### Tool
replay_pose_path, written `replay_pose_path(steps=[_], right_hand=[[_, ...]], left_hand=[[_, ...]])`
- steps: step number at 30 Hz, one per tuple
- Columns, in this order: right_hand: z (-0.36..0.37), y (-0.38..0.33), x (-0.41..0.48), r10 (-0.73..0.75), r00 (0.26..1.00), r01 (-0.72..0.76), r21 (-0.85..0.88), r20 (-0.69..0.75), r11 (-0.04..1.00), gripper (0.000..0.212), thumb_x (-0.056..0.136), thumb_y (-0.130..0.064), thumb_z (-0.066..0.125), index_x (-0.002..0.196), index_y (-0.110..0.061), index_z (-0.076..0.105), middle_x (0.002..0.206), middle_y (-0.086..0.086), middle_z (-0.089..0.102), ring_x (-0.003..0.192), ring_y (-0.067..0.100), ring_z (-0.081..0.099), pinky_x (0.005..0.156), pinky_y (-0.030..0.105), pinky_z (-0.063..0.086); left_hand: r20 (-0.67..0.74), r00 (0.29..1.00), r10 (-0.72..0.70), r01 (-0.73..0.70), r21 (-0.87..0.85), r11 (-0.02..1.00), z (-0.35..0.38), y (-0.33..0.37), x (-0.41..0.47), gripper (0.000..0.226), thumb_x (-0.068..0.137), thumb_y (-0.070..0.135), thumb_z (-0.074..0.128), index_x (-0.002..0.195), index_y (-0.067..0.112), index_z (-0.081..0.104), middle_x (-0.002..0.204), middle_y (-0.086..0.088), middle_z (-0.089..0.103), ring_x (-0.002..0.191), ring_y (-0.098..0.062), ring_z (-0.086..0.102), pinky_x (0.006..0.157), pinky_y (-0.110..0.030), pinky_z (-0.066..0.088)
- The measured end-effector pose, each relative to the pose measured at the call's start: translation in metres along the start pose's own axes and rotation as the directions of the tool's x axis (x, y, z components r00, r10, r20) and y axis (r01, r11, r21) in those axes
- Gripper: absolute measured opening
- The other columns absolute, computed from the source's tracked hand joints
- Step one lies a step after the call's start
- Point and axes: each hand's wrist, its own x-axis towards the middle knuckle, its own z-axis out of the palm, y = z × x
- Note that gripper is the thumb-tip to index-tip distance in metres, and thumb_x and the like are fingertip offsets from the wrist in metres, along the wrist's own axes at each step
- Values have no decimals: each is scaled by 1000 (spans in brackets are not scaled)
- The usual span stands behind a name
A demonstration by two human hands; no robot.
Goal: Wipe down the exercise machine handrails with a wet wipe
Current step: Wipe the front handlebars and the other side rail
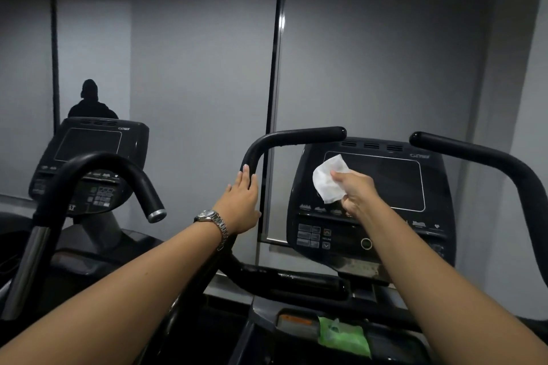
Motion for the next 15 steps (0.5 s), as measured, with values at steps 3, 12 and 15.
replay_pose_path(steps=[3, 12, 15], right_hand=[[5, -18, 18, -63, 998, 63, 6, -8, 998, 36, 84, 9, 62, 120, 6, 57, 108, 14, 64, 89, 29, 65, 85, 45, 54], [15, -63, 59, -910, 408, 774, -556, 72, 303, 15, 90, -10, 60, 93, -5, 74, 75, -5, 64, 60, 12, 50, 53, 4, 32], [28, -46, 73, -819, 291, 732, -667, 494, -142, 39, 86, 6, 50, 110, -18, 70, 93, -2, 71, 70, 25, 62, 59, 21, 42]], left_hand=[[-86, 996, 1, 0, 12, 1000, 0, 4, 22, 81, 95, 27, 51, 149, 3, -5, 155, -19, -18, 145, -30, -8, 118, -43, 9], [-299, 954, -21, 29, 23, 999, -6, 4, 60, 68, 97, 25, 43, 150, 6, 5, 158, -16, 2, 146, -26, 8, 119, -41, 10], [-328, 944, -44, 54, 22, 998, -6, 5, 66, 66, 96, 24, 42, 150, 6, 8, 157, -16, 8, 145, -26, 11, 119, -41, 10]])
